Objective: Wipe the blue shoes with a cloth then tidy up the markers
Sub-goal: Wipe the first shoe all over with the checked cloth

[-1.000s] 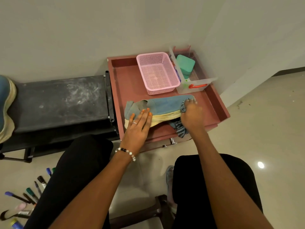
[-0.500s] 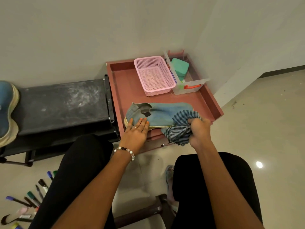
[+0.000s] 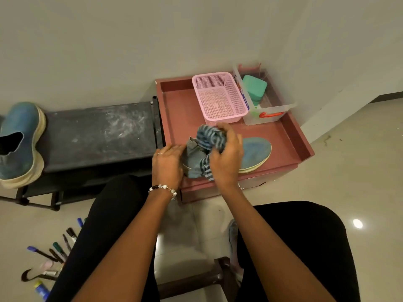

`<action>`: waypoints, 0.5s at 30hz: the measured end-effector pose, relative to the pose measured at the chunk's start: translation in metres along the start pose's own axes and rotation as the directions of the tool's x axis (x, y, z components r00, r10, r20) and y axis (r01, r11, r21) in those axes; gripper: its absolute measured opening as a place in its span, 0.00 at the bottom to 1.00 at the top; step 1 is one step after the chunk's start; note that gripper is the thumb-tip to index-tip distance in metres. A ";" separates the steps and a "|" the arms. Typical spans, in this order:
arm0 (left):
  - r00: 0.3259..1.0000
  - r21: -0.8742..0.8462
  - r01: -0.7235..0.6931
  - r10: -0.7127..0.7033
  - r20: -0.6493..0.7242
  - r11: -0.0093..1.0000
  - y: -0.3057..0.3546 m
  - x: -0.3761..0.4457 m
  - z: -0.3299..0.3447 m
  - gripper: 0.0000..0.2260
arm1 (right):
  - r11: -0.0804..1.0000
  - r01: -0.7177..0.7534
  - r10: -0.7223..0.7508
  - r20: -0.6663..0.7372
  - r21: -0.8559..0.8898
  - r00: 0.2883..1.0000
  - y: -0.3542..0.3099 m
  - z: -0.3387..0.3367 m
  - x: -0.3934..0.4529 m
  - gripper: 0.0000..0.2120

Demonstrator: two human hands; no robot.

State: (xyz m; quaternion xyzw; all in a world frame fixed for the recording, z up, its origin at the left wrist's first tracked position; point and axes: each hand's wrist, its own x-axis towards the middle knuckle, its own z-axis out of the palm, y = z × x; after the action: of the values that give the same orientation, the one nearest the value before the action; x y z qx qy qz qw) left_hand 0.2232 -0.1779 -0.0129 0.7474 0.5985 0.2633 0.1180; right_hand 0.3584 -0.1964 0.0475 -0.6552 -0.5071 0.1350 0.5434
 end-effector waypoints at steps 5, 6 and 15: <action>0.981 0.160 0.023 -0.053 0.188 0.987 0.000 -0.006 0.001 0.28 | 0.732 0.501 -0.175 0.584 -0.461 0.793 0.049 0.029 -0.033 0.25; 0.974 0.216 0.004 -0.052 0.218 0.976 -0.001 -0.007 0.002 0.28 | 0.699 0.532 -0.128 0.648 -0.478 0.751 0.055 0.027 -0.040 0.28; 0.961 0.429 -0.153 0.033 0.275 0.890 0.003 -0.016 0.003 0.31 | 0.735 0.229 0.292 0.602 -0.638 0.743 0.076 -0.041 0.016 0.16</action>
State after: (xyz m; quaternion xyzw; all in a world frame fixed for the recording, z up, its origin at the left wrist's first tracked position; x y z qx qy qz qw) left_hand 0.2250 -0.1936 -0.0186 0.8104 0.5853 0.0242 0.0082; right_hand 0.4350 -0.1991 0.0049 -0.7218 -0.6677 0.1764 0.0449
